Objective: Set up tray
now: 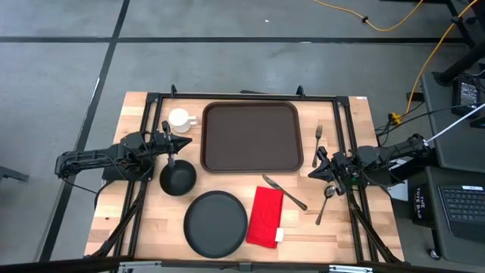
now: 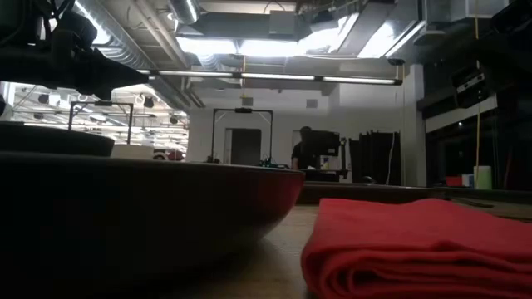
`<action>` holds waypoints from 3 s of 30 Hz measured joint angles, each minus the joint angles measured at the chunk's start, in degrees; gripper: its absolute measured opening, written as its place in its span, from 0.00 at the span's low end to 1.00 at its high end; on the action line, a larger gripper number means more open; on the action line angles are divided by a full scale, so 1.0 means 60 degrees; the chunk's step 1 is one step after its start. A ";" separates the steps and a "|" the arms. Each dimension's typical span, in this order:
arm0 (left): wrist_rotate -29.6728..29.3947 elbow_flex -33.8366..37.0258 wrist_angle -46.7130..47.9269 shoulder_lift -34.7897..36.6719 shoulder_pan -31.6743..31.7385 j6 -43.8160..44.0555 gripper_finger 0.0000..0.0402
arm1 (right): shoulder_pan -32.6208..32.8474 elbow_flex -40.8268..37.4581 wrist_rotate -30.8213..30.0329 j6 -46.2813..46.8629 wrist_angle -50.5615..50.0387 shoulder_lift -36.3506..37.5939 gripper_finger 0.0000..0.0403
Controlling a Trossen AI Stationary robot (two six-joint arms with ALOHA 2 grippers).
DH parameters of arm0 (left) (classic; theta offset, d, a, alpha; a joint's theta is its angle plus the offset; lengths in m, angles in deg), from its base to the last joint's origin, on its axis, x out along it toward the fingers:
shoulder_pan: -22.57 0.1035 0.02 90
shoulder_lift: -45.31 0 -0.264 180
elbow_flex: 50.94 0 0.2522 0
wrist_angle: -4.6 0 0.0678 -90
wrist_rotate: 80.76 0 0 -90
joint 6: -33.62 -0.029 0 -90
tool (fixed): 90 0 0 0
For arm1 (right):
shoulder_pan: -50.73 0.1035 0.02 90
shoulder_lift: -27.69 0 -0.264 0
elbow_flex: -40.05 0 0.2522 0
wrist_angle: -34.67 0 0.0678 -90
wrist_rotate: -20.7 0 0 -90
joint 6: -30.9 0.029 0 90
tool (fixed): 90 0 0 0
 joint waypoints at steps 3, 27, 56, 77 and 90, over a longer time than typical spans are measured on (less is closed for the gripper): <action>0.0000 0.0001 0.0002 -0.0002 0.0002 0.0000 0.01 | 0.0000 0.0001 0.0000 -0.0284 0.0003 -0.0002 0.03; 0.0000 0.0003 0.0000 -0.0002 -0.0001 0.0073 0.01 | -0.0004 0.0001 -0.1086 -0.1998 0.0181 0.0000 0.03; 0.1037 0.0001 0.0073 -0.0002 -0.0008 -0.0415 0.01 | -0.0004 0.0000 -0.0826 -0.1467 0.0147 -0.0022 0.03; 0.1640 0.0000 0.0090 -0.0021 -0.0008 -0.0166 0.00 | -0.0004 0.0000 -0.4482 -0.2792 0.0724 -0.0022 0.02; 0.0116 -0.0073 -0.1433 -0.1014 -0.0008 0.0004 0.00 | -0.0308 0.0794 -0.4429 -0.4292 0.1036 -0.0021 0.02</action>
